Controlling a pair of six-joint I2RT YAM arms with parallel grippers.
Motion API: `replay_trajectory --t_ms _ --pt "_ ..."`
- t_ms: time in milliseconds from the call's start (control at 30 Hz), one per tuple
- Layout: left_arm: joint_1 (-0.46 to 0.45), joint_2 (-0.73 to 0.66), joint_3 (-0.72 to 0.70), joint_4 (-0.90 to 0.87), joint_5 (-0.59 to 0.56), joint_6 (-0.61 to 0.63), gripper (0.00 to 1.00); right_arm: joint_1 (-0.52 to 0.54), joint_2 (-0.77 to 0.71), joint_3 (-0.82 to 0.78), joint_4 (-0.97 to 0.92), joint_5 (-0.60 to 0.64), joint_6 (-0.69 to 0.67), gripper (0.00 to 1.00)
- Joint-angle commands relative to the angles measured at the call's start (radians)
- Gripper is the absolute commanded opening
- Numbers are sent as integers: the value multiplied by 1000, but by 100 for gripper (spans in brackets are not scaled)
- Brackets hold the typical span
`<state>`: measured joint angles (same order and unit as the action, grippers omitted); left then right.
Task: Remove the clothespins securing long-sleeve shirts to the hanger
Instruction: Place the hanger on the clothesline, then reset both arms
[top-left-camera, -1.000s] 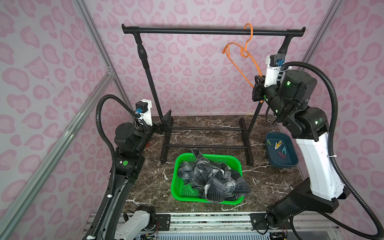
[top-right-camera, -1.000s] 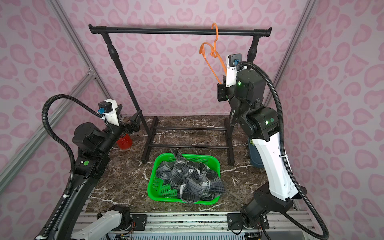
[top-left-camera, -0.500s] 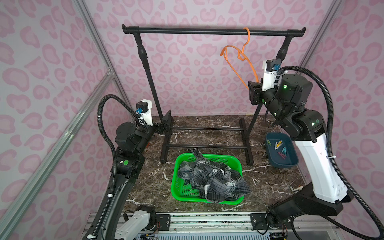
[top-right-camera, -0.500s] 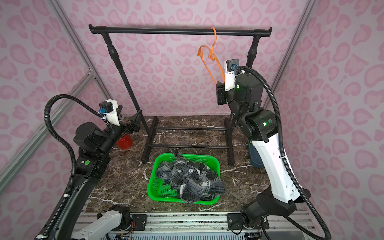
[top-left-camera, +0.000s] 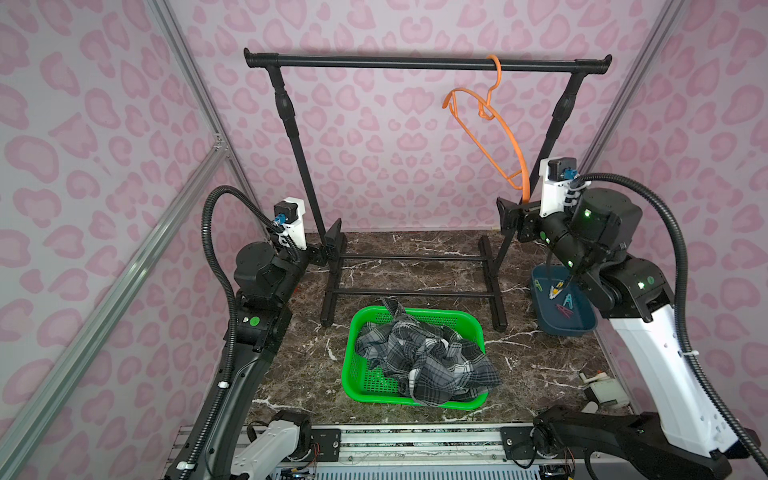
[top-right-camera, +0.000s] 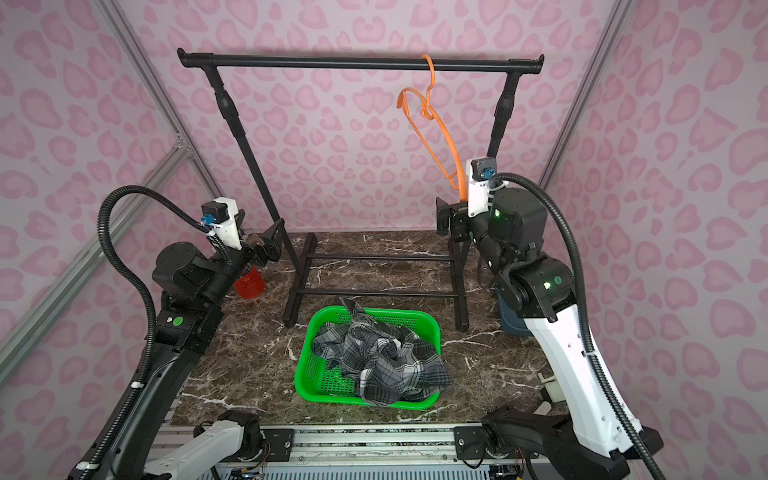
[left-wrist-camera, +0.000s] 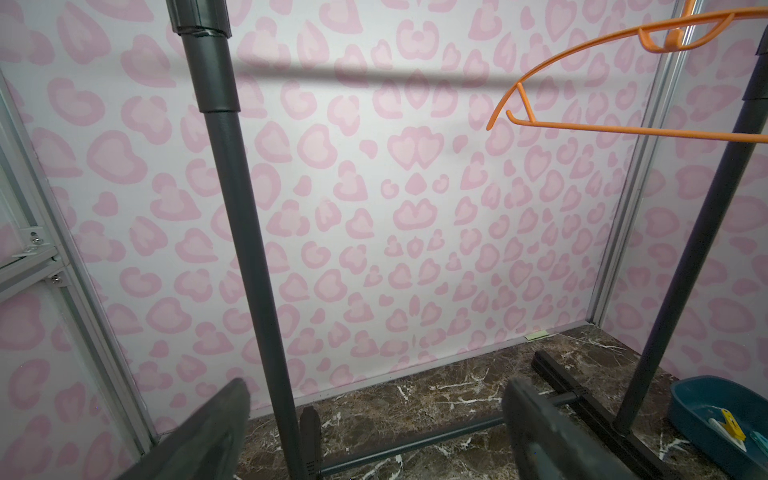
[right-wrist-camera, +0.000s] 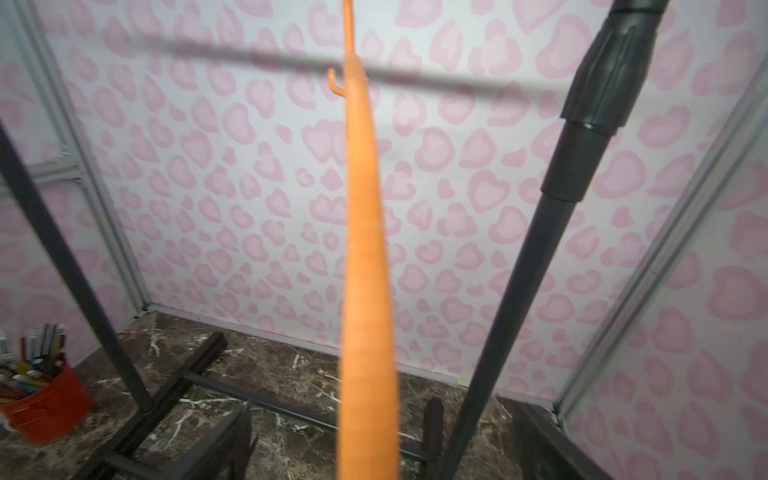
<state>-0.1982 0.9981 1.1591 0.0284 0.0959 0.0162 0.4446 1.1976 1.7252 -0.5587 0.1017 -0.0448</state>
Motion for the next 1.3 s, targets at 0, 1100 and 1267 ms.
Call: replay_trajectory --t_ms 0,1100,1267 --pt "3 -1 -11 74 -34 6 97 -5 -86 -97 142 -142 -15 99" --pt "200 7 -666 524 -209 -84 97 -438 3 -1428 1333 -52 81 99" --pt "213 71 -725 580 -226 -66 97 -438 154 -1483 1543 -101 36 99"
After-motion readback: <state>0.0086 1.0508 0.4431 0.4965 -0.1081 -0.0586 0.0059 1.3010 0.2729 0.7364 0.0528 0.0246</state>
